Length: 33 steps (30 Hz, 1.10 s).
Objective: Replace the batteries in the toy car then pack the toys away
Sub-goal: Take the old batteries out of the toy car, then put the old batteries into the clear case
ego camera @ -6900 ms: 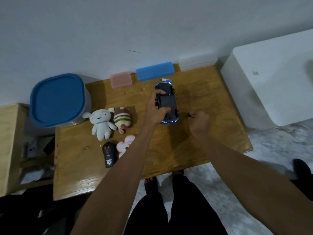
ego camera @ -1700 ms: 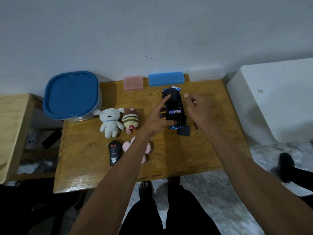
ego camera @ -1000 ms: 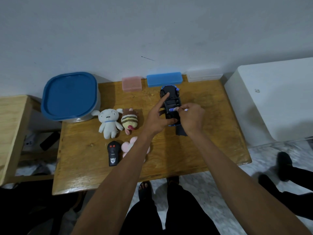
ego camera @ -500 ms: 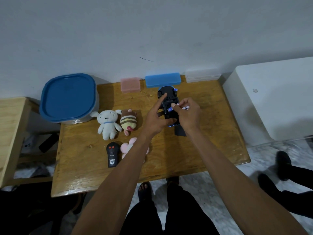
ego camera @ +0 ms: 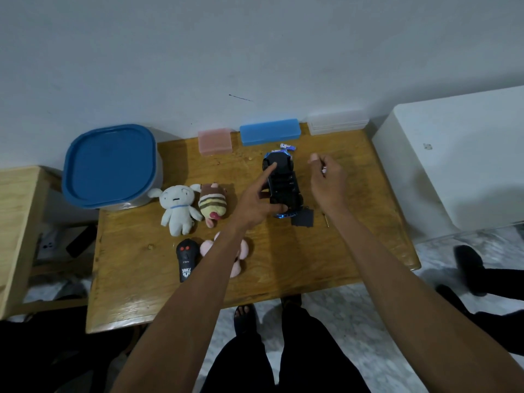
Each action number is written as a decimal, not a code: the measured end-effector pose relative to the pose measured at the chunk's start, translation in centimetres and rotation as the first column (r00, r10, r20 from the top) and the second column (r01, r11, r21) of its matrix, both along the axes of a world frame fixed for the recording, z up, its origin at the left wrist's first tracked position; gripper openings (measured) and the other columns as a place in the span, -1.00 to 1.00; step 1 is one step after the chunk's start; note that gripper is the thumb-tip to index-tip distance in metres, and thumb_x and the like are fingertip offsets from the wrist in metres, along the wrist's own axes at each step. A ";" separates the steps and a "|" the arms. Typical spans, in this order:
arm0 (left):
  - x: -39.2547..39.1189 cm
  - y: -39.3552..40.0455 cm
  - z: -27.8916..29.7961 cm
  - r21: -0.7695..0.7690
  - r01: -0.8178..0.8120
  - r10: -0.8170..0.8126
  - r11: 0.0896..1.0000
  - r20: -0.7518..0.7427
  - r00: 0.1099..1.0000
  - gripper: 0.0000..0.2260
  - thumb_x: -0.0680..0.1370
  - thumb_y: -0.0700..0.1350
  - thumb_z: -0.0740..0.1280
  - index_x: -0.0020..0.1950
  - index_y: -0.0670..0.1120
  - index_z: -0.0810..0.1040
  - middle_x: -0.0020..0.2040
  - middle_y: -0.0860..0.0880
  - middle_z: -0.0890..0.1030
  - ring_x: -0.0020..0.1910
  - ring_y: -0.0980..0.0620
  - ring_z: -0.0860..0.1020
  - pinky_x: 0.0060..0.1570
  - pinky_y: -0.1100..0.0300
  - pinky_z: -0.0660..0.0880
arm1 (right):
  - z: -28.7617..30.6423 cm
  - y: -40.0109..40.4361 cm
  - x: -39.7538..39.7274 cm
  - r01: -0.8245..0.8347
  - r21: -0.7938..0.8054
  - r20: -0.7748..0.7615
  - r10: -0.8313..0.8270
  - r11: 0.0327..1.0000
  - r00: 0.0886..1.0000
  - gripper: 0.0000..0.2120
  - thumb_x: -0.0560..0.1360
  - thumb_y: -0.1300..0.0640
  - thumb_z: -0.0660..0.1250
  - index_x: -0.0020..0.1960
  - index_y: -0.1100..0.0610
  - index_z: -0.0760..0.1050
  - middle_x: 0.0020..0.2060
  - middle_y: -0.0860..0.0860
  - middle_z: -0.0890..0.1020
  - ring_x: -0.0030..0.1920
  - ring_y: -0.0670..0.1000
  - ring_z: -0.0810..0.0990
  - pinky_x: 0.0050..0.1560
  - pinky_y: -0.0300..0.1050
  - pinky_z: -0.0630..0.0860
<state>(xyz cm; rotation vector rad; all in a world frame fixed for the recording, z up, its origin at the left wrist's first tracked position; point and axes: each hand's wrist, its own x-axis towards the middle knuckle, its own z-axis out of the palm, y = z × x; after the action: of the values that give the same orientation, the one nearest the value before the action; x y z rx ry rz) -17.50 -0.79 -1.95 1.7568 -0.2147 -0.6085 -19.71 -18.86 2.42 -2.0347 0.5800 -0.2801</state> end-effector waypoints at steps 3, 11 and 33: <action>0.0 0.5 -1.0 0.033 0.044 -0.041 0.998 -0.086 0.995 -0.02 0.35 -0.43 0.55 0.60 0.19 0.23 0.50 -0.05 0.37 0.44 -0.10 0.40 0.29 -0.10 0.54 | -0.6 -1.0 -0.5 -0.030 0.113 -0.070 0.038 0.993 0.997 -0.76 0.67 -0.04 0.20 0.11 0.10 0.53 -0.30 0.05 0.62 -0.39 0.00 0.65 -0.32 -0.04 0.63; 0.6 0.6 -3.3 0.130 0.049 -0.019 0.990 -0.219 0.976 0.03 0.32 -0.45 0.56 0.60 0.21 0.19 0.51 -0.09 0.35 0.47 -0.14 0.37 0.38 -0.19 0.45 | -3.2 -2.5 -0.8 -0.040 0.183 -0.112 0.061 0.982 0.992 -0.83 0.68 0.13 0.22 0.15 0.13 0.56 -0.11 0.02 0.61 -0.24 -0.05 0.57 -0.35 -0.23 0.50; 8.4 -14.0 -0.2 0.375 -0.229 0.041 0.898 0.449 0.893 -0.56 0.57 0.00 0.42 0.43 -0.05 0.52 0.32 -0.18 0.51 0.33 -0.15 0.44 0.32 -0.04 0.45 | -5.6 -12.8 6.6 0.066 -0.199 -0.030 -0.074 0.978 0.997 -0.73 0.61 -0.08 0.32 0.25 -0.02 0.59 0.11 0.06 0.68 0.05 0.07 0.62 -0.03 -0.16 0.49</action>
<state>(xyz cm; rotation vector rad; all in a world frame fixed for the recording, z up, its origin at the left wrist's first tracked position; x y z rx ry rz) -9.13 -14.84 -2.18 2.2981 -0.2749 -0.1506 -13.12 -31.62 -3.23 -2.2173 0.6707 -0.3545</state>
